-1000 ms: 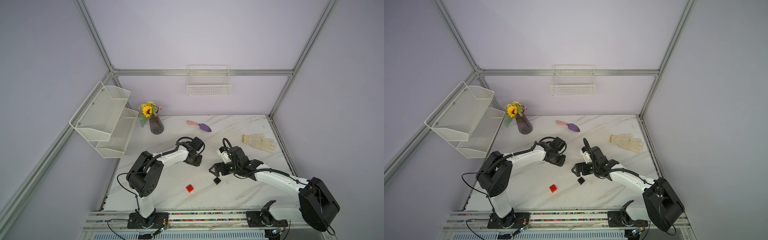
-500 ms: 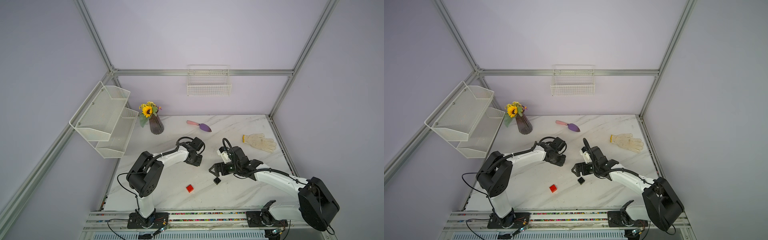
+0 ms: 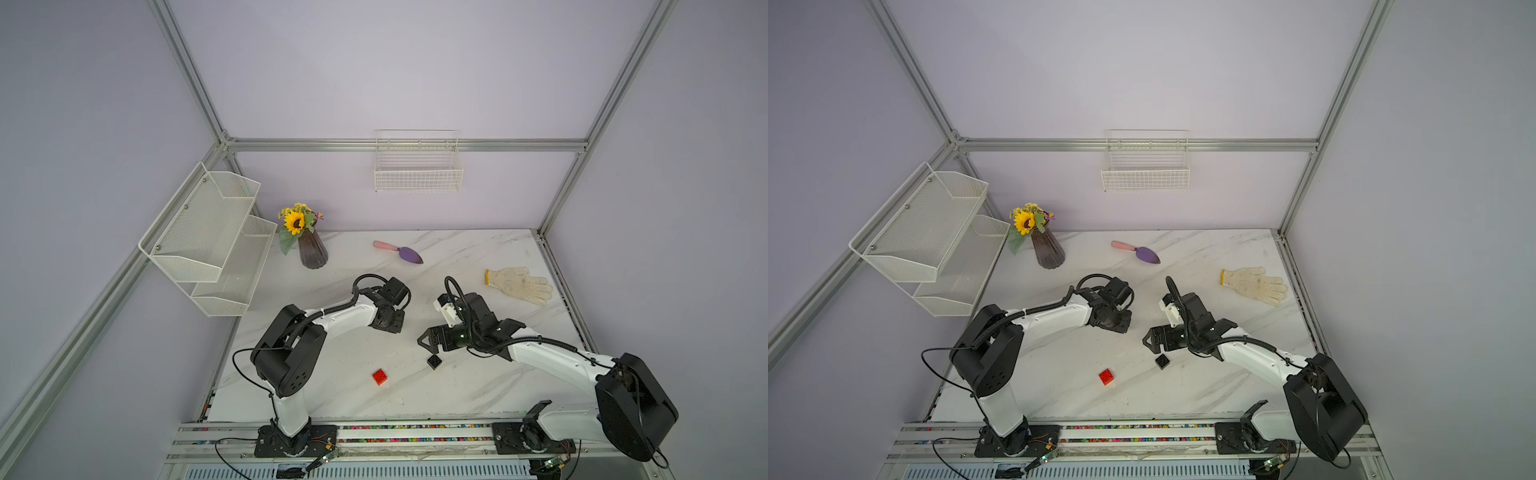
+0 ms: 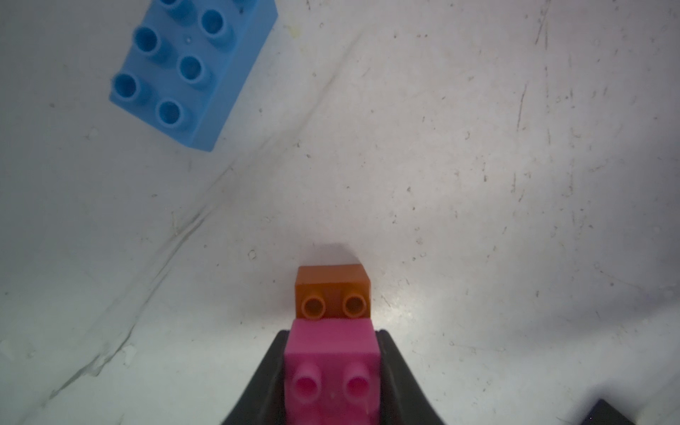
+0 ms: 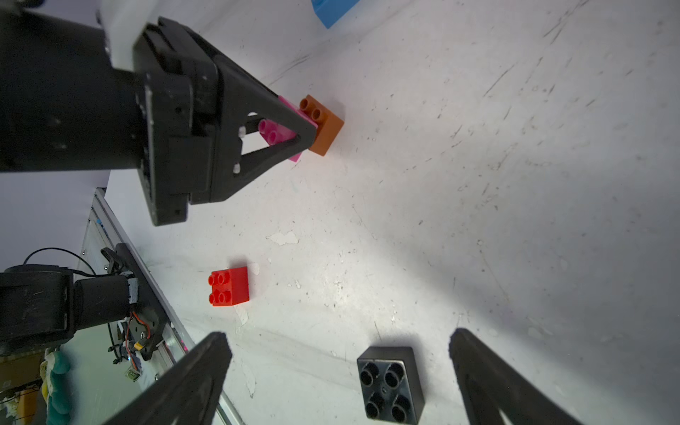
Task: Assemble the letter v with lego
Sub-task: Assemble the lego brick with the lego brick.
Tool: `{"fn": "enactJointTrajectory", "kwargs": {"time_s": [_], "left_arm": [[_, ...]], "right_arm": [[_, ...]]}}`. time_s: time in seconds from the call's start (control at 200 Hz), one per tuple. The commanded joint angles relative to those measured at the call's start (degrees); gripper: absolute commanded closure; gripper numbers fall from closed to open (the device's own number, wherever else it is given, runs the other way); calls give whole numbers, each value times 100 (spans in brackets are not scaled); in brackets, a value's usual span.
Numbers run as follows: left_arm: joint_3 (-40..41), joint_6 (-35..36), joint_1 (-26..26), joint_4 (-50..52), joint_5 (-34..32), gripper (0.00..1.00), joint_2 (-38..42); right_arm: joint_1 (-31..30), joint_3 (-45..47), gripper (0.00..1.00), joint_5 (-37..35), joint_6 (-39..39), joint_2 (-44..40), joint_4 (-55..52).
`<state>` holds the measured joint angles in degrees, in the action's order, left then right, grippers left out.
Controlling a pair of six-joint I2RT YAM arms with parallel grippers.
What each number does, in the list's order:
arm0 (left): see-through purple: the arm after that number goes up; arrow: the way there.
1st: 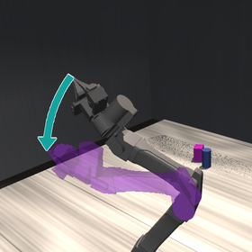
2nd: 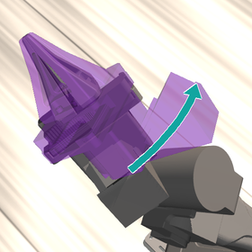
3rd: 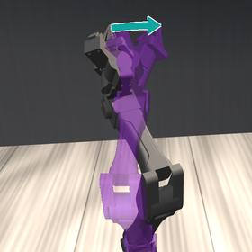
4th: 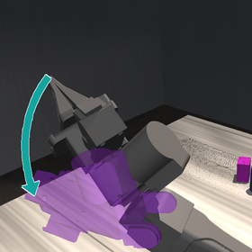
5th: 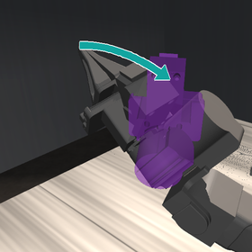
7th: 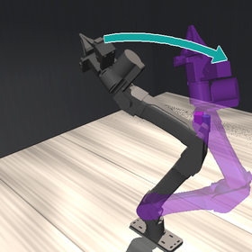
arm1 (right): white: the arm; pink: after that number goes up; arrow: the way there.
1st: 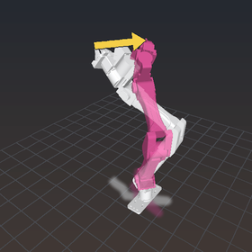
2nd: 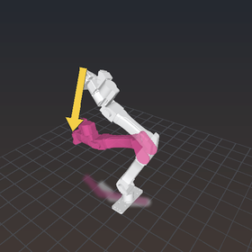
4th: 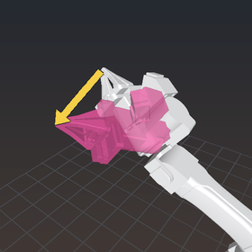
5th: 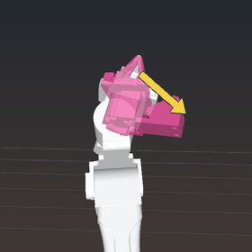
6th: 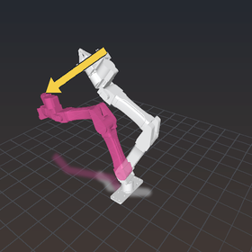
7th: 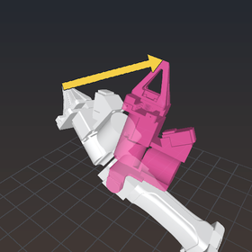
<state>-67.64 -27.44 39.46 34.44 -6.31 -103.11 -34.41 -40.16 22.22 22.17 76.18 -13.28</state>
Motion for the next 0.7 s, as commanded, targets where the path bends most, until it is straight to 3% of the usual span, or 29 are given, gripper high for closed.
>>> {"fn": "enactJointTrajectory", "kwargs": {"time_s": [0.0, 0.355, 0.695], "left_arm": [[117, -295, 69, 600, -143, 85, -169], [-4, -456, 176, 792, -53, 85, -311], [-634, 283, 167, 1167, -152, 87, -900]], "right_arm": [[-22, 22, 3, 105, -11, 10, 193], [-23, 68, 3, 125, -3, 2, 238], [-29, 34, 3, 125, -3, -40, 168]]}}
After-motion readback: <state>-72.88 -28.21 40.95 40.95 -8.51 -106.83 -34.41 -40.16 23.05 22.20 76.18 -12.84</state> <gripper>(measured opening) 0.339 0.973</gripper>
